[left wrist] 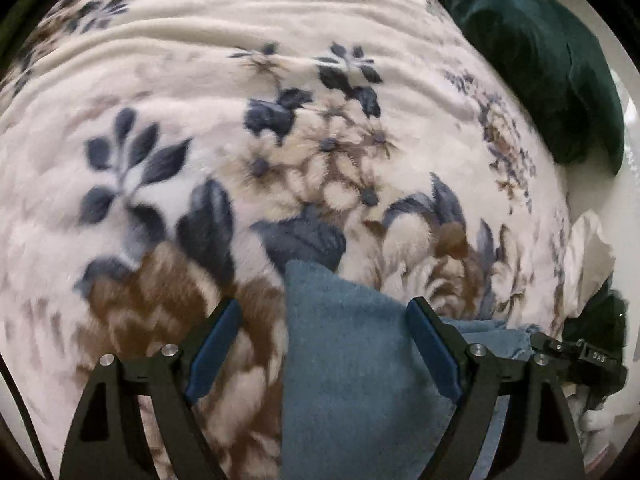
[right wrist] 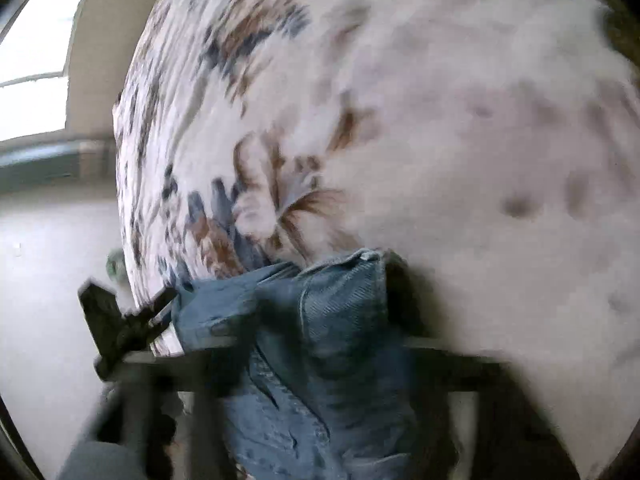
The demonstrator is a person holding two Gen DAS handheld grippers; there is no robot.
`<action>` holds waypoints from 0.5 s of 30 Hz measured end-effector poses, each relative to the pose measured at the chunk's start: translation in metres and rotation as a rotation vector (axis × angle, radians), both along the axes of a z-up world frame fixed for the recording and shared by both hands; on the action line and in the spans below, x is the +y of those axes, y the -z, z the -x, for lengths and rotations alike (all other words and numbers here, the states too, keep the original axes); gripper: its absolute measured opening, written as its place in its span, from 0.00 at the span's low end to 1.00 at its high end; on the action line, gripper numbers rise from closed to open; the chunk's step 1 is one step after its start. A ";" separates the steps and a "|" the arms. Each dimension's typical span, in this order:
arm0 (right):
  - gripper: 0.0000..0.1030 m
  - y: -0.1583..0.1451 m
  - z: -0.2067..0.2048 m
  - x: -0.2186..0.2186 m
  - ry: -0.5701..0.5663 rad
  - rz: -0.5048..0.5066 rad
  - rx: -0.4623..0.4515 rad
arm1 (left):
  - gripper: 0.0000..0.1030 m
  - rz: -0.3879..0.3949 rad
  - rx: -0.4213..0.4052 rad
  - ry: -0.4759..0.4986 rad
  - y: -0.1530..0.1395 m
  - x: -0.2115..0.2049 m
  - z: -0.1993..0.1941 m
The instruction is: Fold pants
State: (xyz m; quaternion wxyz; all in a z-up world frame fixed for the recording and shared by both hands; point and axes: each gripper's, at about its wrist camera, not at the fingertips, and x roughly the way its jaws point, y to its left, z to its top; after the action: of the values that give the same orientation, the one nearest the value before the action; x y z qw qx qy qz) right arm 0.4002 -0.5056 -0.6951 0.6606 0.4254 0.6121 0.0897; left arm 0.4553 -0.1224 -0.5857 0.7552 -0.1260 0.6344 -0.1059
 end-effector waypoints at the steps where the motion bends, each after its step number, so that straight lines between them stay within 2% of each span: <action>1: 0.26 -0.009 -0.002 0.003 -0.010 0.046 -0.022 | 0.82 -0.001 0.001 0.014 0.000 -0.001 0.002; 4: 0.20 -0.046 0.010 0.009 0.011 0.124 -0.122 | 0.82 0.029 0.001 0.005 -0.003 0.002 0.004; 7: 0.20 -0.077 0.020 0.003 0.058 0.195 -0.213 | 0.82 0.062 0.012 -0.032 -0.001 0.009 0.003; 9: 0.20 -0.074 0.017 -0.001 0.079 0.207 -0.210 | 0.82 0.063 0.016 -0.040 0.003 0.009 0.001; 11: 0.20 -0.053 0.011 -0.005 0.117 0.184 -0.147 | 0.80 0.040 0.004 -0.031 0.006 0.003 -0.002; 12: 0.20 -0.044 0.011 -0.011 0.121 0.165 -0.121 | 0.74 0.028 -0.008 -0.022 0.006 0.000 -0.003; 13: 0.20 -0.036 0.008 -0.012 0.127 0.163 -0.099 | 0.47 0.014 -0.024 -0.004 0.006 -0.005 -0.005; 14: 0.20 -0.030 0.005 -0.012 0.132 0.149 -0.091 | 0.24 -0.006 -0.028 0.017 0.008 -0.010 -0.008; 15: 0.20 -0.027 0.003 -0.012 0.131 0.147 -0.086 | 0.21 -0.042 -0.021 0.027 0.011 -0.013 -0.012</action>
State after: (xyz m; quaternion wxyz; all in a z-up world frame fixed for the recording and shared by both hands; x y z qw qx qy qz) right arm 0.3973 -0.5172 -0.6681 0.7200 0.4107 0.5591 0.0193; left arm 0.4674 -0.1357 -0.5968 0.7629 -0.1006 0.6301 -0.1043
